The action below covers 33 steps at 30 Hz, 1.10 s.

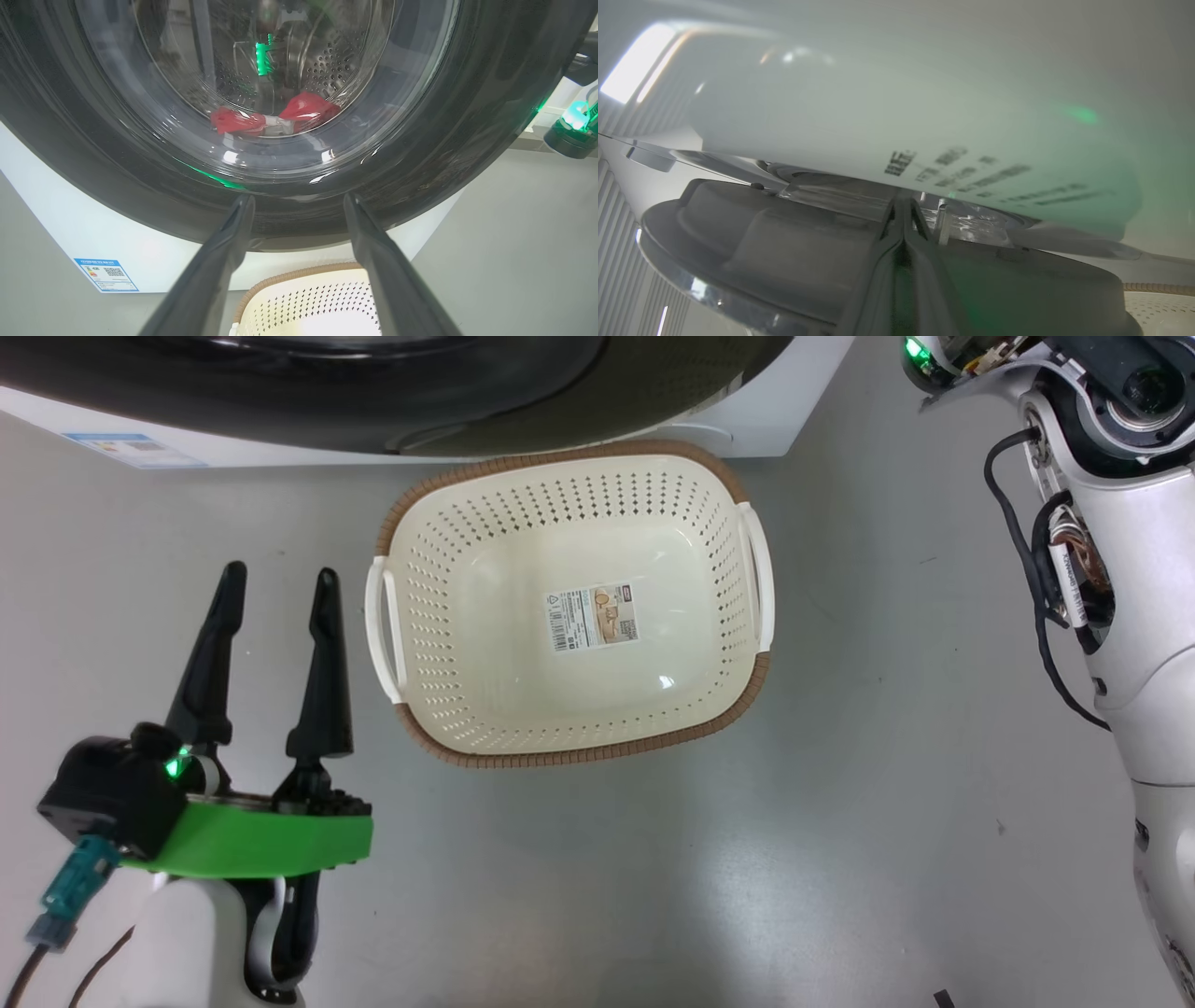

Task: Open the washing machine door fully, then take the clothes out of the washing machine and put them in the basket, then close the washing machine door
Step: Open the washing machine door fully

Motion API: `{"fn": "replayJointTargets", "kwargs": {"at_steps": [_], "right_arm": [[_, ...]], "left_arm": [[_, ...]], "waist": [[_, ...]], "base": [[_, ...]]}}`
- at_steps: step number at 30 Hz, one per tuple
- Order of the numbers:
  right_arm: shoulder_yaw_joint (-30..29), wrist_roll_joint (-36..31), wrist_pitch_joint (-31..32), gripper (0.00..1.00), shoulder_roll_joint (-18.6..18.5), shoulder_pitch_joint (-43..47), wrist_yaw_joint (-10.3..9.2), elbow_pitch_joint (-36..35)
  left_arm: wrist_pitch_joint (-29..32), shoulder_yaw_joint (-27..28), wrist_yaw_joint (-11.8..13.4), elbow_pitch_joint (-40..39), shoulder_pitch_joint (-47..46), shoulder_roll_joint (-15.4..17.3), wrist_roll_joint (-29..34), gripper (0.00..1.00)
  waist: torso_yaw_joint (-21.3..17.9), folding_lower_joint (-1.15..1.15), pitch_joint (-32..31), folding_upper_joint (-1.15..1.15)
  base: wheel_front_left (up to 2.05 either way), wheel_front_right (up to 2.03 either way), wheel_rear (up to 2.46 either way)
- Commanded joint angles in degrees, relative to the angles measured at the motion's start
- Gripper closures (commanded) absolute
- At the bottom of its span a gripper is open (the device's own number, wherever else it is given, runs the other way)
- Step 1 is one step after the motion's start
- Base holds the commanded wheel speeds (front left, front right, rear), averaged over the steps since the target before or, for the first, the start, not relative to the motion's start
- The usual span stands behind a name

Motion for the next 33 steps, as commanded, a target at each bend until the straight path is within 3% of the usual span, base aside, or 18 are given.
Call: {"fn": "replayJointTargets", "kwargs": {"at_steps": [1,13,33], "right_arm": [[1.08,0.62,1.76,1.0,1.74,-0.8,0.2,-2.14],[2.95,0.36,6.66,1.0,2.0,0.78,0.2,-3.69],[2.46,0.76,12.21,1.0,1.43,8.47,0.2,-6.5]], "left_arm": [[-0.28,2.34,-0.32,-1.11,-0.1,1.47,-0.47,0.0],[-0.28,2.81,-0.32,-0.86,-0.15,1.2,-3.23,0.0],[-0.28,2.48,-0.32,-0.46,1.12,1.37,-2.18,0.0]], "waist": [[-0.16,0.0,0.0,0.0],[-1.25,0.0,-1.76,0.0],[-1.96,0.0,-6.31,0.0]], "base": [[0.0,0.0,0.0],[0.0,0.0,0.0],[0.0,0.0,0.0]]}}
